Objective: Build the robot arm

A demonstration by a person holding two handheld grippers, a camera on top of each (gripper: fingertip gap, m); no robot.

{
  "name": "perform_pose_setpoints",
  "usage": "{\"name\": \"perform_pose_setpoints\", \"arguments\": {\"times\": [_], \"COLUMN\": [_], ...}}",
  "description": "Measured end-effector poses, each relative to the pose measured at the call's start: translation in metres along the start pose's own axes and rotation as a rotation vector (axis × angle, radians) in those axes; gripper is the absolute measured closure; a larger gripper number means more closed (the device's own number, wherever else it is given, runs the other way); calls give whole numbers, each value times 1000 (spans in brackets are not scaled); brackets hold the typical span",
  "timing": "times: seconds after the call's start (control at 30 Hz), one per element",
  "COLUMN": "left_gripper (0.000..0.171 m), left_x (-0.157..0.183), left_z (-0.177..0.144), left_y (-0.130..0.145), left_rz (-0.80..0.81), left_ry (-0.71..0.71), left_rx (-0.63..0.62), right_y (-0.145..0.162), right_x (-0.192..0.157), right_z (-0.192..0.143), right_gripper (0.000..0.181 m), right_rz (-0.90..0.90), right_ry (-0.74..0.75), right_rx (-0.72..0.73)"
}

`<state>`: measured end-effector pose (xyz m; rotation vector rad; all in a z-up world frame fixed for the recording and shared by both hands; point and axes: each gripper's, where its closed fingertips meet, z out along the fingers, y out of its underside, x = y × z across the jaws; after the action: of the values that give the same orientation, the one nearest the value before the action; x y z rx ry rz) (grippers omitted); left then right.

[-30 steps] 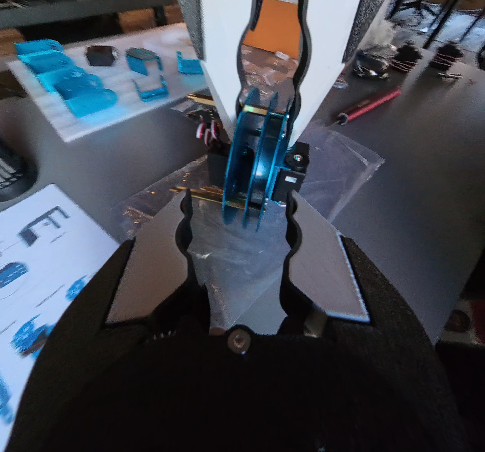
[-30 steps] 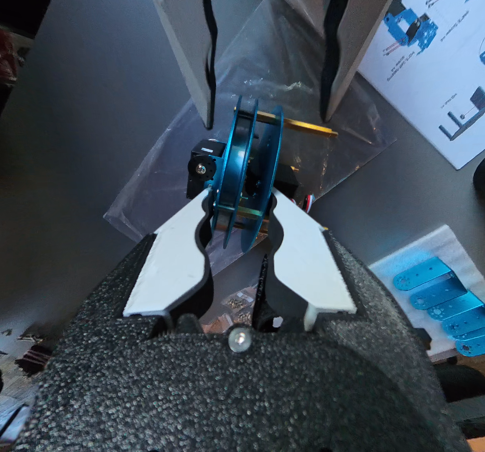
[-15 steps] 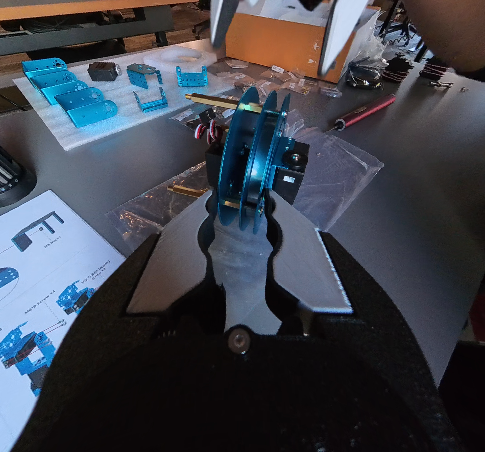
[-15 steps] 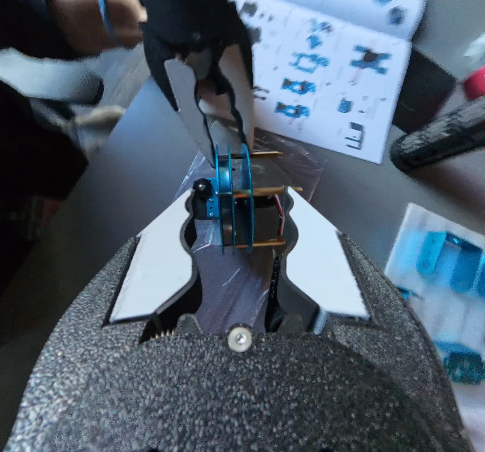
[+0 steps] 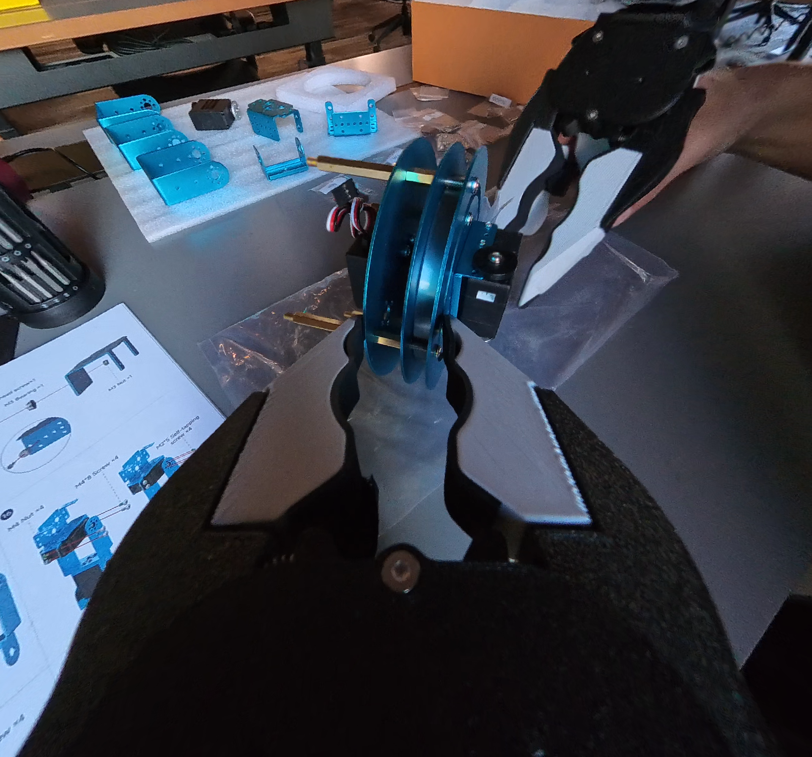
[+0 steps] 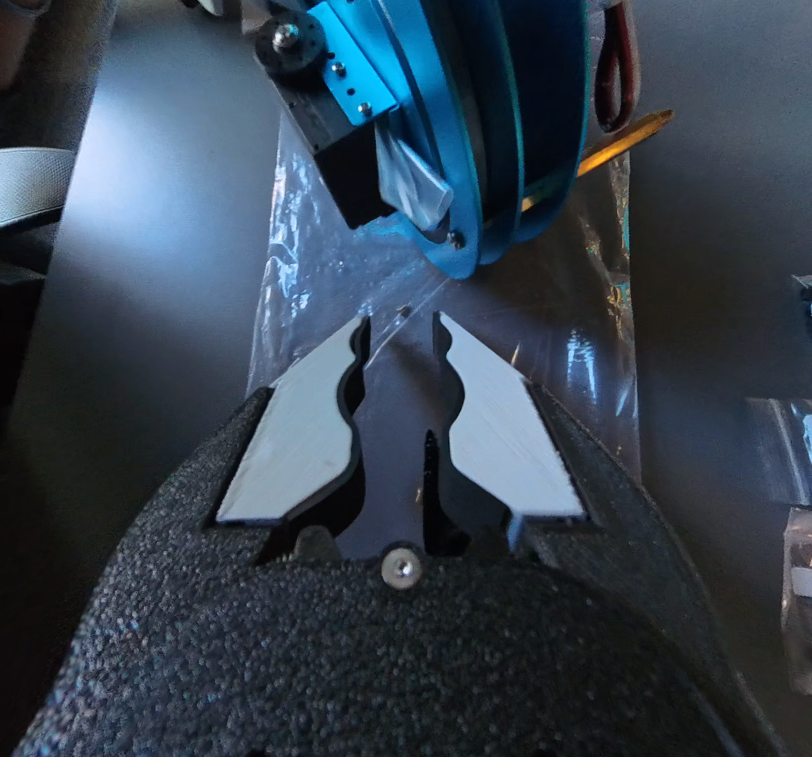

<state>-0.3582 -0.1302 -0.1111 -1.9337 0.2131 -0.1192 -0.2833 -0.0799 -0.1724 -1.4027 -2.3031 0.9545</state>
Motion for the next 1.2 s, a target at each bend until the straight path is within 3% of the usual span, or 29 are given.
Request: {"name": "perform_pose_setpoints", "arguments": {"times": [0.27,0.4,0.5,0.57,0.7,0.77,0.97,1.07,1.13,1.2], "left_gripper": [137,137,137,137,133,129,122,120,121,120], "left_x": [7,9,9,9,8,6,1,0,4,8], "left_z": [1,2,3,2,0,-1,-5,-9,-12,-12], "left_y": [-3,-5,-4,-3,0,3,2,1,-1,1], "left_rz": [48,86,68,59,27,44,68,63,56,46], "left_ry": [-112,-150,-142,-138,-138,-148,-187,-200,-187,-169], "left_rx": [-31,-20,-13,-9,-1,-16,-37,-32,-11,-6], "right_y": [0,12,48,79,144,157,147,135,112,67], "right_x": [-3,12,57,64,56,55,53,45,40,26], "right_z": [7,-29,-103,-139,-159,-162,-167,-159,-150,-134], "right_gripper": [163,149,140,136,124,123,127,125,127,131], "right_rz": [-44,10,123,249,323,345,362,355,338,304], "right_ry": [3,79,301,313,425,506,569,524,493,401], "right_rx": [-28,-23,7,48,37,74,170,174,213,340]}}
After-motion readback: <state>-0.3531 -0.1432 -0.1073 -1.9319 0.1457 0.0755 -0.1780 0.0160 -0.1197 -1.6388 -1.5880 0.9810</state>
